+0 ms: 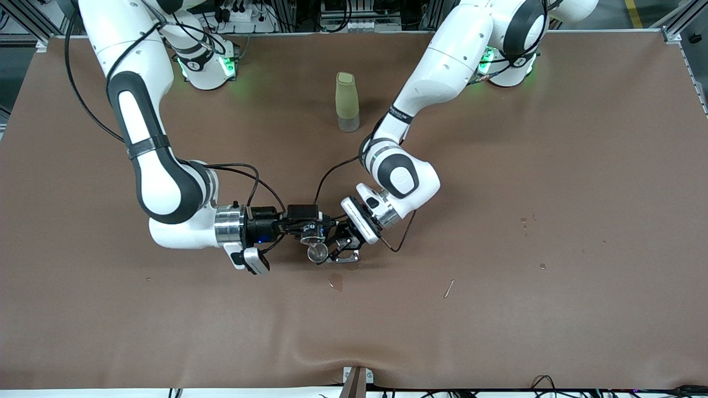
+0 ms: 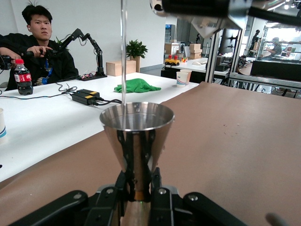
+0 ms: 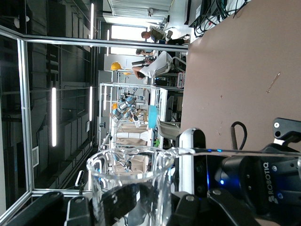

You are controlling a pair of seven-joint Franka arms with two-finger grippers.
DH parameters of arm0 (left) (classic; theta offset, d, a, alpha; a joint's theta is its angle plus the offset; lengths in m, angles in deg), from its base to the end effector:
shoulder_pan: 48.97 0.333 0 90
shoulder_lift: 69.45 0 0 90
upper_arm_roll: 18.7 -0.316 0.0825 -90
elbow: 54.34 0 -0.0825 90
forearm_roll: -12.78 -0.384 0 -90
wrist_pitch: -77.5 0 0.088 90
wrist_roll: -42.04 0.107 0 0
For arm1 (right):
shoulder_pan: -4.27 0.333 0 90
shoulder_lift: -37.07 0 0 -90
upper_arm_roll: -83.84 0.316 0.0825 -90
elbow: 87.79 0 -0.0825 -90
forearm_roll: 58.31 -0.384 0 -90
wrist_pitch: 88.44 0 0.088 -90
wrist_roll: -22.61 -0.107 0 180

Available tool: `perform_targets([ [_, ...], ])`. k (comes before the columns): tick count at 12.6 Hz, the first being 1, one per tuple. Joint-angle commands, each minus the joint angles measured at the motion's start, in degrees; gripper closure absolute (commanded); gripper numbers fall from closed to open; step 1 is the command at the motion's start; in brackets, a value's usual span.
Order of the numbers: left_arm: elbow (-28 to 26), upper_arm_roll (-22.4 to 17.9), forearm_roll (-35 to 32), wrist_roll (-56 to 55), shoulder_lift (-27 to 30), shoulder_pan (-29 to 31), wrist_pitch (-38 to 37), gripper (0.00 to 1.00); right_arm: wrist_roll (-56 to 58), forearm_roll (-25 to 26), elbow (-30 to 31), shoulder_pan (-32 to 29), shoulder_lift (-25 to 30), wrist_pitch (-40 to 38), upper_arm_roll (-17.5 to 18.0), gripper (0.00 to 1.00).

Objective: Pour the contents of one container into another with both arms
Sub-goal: 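Hold the jigger tipped into the beaker held by the right gripper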

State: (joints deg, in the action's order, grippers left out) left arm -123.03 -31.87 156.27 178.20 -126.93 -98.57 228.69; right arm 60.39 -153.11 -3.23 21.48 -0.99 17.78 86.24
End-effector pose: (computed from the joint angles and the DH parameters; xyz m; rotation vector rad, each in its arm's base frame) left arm 0.5969 -0.4870 0.1913 1.8600 -0.9415 1.4041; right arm 0.6620 0.3115 0.3396 -1.6253 -0.1088 -0.0251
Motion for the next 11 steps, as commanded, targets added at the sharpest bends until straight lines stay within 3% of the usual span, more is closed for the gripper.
perform_targets([
  [1, 1.7, -0.9, 2.4, 1.5, -1.0, -0.5, 0.9, 1.0, 0.3, -3.6, 2.8, 0.7, 0.6, -0.1, -0.4, 1.0],
  [11, 1.7, -0.6, 2.6, 1.3, -0.9, -0.3, 0.9, 1.0, -0.4, -4.7, 3.3, 0.7, 0.6, -0.1, -0.4, 1.0],
])
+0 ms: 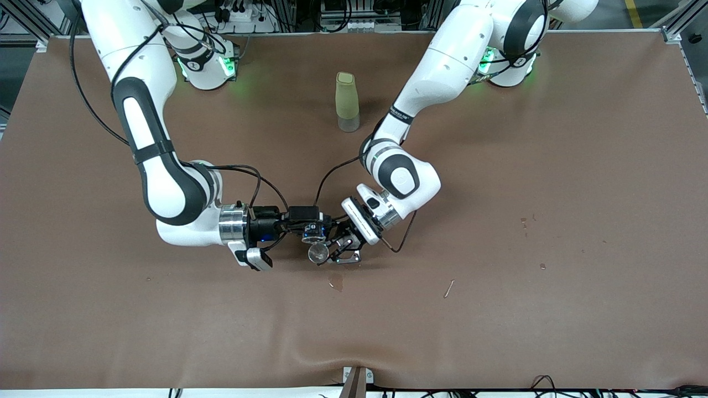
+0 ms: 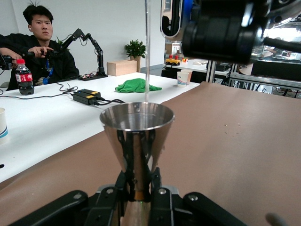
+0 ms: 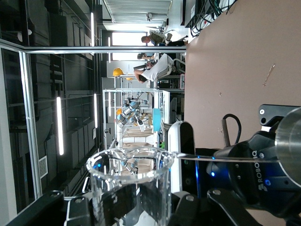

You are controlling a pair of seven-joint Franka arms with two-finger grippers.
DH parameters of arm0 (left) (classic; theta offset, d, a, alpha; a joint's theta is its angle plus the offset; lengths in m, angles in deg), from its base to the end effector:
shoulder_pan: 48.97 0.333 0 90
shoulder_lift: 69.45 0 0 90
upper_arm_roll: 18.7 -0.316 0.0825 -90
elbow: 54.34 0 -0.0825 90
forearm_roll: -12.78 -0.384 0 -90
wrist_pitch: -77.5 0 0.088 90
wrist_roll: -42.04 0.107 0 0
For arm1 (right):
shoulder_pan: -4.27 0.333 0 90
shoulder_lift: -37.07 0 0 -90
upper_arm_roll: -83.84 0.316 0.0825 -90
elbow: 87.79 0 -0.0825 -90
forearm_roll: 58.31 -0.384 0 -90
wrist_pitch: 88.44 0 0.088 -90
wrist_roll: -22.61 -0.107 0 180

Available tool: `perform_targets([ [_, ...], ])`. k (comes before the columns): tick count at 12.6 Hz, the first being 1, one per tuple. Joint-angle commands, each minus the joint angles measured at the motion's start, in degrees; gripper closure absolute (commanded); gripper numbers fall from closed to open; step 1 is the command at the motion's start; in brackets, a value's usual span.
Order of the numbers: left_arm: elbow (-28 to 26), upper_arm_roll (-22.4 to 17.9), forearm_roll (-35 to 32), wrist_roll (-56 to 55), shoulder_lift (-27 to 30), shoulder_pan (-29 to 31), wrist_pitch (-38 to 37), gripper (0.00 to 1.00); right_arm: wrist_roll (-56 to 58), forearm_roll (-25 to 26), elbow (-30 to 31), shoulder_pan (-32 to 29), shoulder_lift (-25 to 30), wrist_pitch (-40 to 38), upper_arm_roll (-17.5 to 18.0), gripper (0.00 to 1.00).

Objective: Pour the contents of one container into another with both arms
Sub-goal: 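Hold the jigger tipped into the beaker held by the right gripper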

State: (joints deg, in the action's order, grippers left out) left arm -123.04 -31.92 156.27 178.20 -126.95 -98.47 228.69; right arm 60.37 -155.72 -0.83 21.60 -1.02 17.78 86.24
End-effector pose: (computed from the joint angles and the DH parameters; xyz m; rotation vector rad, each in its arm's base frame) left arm 0.5980 -0.4856 0.1911 1.8621 -0.9406 1.4055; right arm 0.6553 0.3108 0.3227 -1.6043 -0.0492 0.0001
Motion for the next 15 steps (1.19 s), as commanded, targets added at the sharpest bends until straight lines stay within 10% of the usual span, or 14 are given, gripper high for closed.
perform_targets([
  [1, 1.7, -0.5, 2.6, 1.2, -0.9, -0.3, 0.9, 1.0, -0.6, -2.1, 0.9, 0.6, 0.6, -0.1, -0.4, 1.0],
  [15, 1.6, -0.3, 5.1, 1.1, -0.9, -0.4, 0.8, 1.0, -10.4, -6.4, 0.9, 1.0, 0.6, 0.0, -0.4, 1.0],
])
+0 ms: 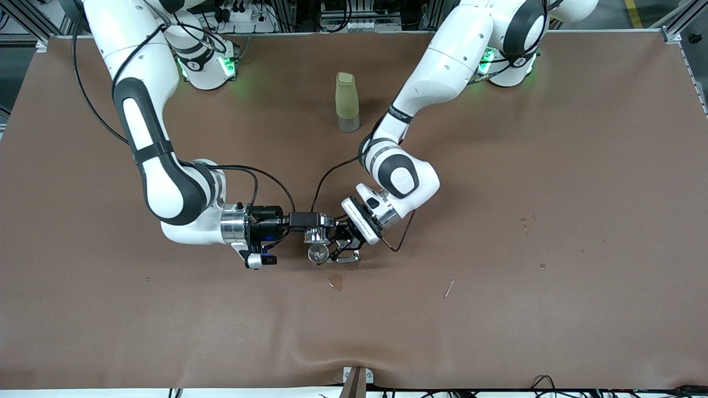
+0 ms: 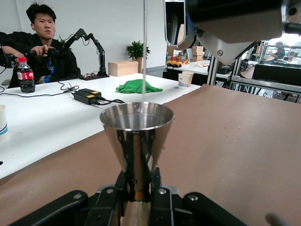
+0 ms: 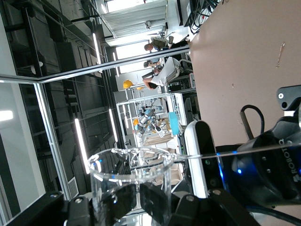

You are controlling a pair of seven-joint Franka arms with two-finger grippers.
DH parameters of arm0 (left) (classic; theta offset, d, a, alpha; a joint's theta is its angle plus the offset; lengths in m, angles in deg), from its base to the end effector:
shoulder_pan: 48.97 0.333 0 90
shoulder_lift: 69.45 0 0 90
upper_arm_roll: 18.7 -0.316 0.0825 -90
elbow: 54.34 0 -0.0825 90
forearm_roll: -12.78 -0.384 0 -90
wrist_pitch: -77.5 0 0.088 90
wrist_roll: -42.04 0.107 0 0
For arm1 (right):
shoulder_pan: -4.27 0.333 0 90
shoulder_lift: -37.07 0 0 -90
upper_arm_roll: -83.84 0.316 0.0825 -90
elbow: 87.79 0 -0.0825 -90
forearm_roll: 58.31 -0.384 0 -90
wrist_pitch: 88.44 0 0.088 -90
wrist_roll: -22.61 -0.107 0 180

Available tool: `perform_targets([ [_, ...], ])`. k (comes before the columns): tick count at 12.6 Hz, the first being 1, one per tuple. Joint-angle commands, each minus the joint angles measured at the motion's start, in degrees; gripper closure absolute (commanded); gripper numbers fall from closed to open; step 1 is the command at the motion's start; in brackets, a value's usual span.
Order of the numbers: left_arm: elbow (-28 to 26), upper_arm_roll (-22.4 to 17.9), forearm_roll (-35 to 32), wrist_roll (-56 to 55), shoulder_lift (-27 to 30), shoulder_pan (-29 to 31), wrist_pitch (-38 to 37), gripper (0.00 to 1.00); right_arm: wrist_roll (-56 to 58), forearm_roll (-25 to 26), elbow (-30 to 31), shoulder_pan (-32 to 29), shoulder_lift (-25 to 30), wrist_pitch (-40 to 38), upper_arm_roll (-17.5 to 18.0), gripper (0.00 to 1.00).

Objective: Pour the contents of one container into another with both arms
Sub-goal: 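Hold the jigger tipped into the beaker held by the right gripper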

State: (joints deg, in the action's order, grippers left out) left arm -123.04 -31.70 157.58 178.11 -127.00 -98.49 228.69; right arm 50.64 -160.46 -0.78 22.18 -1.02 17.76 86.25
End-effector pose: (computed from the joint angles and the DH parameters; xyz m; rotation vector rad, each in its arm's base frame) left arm 0.5959 -0.4874 0.1896 1.8649 -0.9090 1.4001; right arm 0.6557 0.3176 0.3275 -1.5371 0.1304 0.1246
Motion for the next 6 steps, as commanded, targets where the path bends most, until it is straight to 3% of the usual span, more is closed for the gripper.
perform_targets([
  [1, 1.6, -0.5, 3.8, 1.2, -0.9, -0.3, 0.8, 1.0, -1.0, -1.9, 1.1, 0.5, 0.6, 0.1, -0.4, 1.0],
  [6, 1.2, -0.5, 3.7, 1.2, -0.9, -0.4, 0.7, 1.0, -3.9, -3.7, 1.8, 0.2, 0.6, 0.1, -0.4, 1.0],
])
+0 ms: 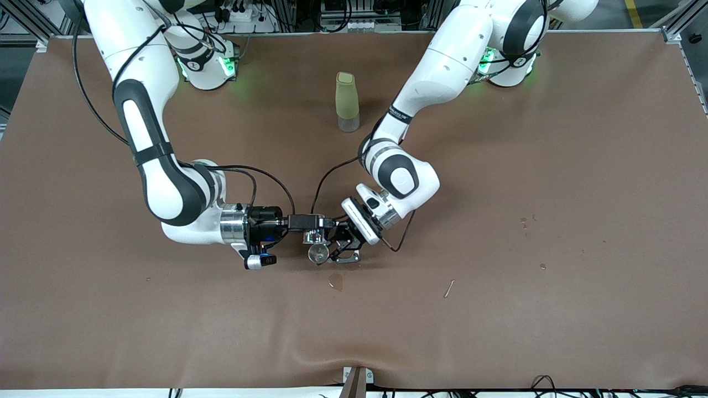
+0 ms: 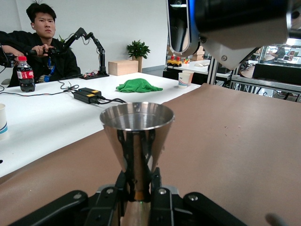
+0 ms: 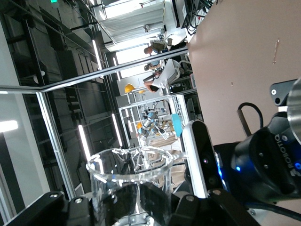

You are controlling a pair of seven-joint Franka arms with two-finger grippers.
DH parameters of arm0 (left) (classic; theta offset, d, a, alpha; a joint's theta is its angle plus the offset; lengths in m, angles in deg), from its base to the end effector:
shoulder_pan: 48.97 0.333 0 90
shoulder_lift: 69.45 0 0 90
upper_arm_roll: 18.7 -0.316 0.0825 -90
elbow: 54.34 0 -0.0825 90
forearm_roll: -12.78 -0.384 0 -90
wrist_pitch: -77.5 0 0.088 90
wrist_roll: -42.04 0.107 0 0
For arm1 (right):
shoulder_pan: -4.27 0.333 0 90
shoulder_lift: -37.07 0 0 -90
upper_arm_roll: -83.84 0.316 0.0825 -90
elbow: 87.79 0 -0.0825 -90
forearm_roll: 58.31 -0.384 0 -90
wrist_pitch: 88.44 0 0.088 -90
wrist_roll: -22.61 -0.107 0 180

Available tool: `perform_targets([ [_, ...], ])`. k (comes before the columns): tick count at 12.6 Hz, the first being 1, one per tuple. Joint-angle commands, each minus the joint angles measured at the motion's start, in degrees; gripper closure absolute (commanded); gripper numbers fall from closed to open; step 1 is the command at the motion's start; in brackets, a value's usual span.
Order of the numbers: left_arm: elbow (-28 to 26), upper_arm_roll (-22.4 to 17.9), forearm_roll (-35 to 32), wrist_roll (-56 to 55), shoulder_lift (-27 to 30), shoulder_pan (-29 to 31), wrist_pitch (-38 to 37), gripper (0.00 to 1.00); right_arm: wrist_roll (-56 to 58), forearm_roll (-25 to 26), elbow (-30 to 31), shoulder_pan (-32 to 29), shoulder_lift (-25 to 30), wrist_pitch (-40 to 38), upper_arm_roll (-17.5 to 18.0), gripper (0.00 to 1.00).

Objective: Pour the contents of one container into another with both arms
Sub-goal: 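Hold the jigger tipped into the beaker held by the right gripper, then turn the jigger upright and carry both back to their spots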

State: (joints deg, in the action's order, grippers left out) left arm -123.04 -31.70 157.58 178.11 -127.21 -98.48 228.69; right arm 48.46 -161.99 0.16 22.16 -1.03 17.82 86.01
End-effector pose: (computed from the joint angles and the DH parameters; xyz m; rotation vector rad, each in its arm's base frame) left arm 0.5957 -0.4869 0.1869 1.8684 -0.9101 1.3972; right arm 0.6549 0.3140 0.3211 -1.5202 0.1913 0.1572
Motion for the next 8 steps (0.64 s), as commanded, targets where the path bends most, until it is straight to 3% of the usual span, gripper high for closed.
perform_targets([
  [1, 1.1, -0.5, 3.7, 1.3, -0.7, -0.3, 0.7, 1.0, -3.0, -2.7, 1.0, 0.3, 0.7, 0.1, -0.1, 1.0],
  [8, 0.6, -0.5, 3.5, 1.1, -0.1, -0.2, 0.6, 1.0, -5.7, -4.0, 0.8, 0.0, 0.7, -0.2, -0.1, 1.0],
])
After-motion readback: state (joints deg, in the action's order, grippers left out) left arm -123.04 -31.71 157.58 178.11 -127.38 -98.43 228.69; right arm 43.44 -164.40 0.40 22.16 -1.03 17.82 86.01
